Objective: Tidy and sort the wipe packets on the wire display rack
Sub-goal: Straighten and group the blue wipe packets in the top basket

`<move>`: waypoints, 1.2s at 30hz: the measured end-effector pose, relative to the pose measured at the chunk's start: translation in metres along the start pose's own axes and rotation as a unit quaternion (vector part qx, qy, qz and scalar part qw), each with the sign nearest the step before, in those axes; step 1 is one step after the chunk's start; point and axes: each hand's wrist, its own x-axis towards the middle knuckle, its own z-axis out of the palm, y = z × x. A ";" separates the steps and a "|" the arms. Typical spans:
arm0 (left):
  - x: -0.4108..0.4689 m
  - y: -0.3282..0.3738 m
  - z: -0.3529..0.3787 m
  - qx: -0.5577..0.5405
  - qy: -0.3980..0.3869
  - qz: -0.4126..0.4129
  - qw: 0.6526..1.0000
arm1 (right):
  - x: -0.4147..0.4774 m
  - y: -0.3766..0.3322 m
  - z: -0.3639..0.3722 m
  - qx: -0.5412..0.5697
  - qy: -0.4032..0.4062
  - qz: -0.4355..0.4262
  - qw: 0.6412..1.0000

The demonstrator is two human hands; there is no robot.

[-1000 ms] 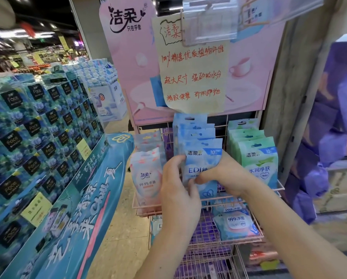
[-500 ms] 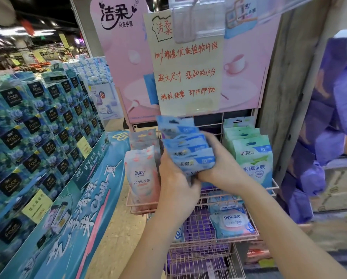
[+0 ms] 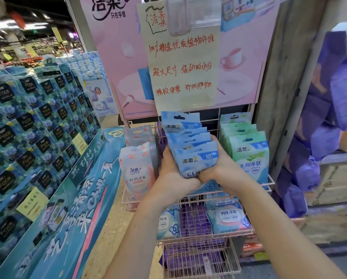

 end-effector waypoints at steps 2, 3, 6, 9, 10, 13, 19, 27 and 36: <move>-0.004 0.004 -0.003 -0.024 -0.023 0.000 0.999 | 0.000 0.000 -0.001 0.011 -0.004 -0.001 1.000; -0.007 0.008 -0.004 -0.035 -0.031 0.001 0.999 | 0.001 0.001 -0.001 0.016 -0.007 -0.001 1.000; -0.010 0.011 -0.007 -0.058 -0.036 0.010 0.998 | 0.001 0.004 -0.001 0.026 -0.017 0.003 1.000; -0.009 0.006 -0.009 -0.045 -0.029 0.007 0.999 | 0.002 0.006 -0.003 0.036 -0.026 0.007 0.999; -0.009 0.004 -0.009 -0.044 -0.026 0.008 0.999 | 0.002 0.006 -0.004 0.037 -0.029 0.008 0.999; -0.013 0.002 -0.008 -0.047 -0.021 0.011 0.999 | 0.001 0.006 -0.006 0.052 -0.042 0.019 0.998; -0.015 0.003 -0.009 -0.037 -0.024 0.013 0.999 | 0.001 0.009 -0.010 0.056 -0.066 0.046 0.995; -0.020 0.008 -0.013 0.010 -0.041 -0.012 0.999 | -0.003 0.002 -0.006 0.018 -0.103 0.083 0.991; -0.016 0.016 -0.008 0.099 -0.007 -0.020 0.995 | 0.000 0.006 -0.007 0.017 -0.068 0.107 0.992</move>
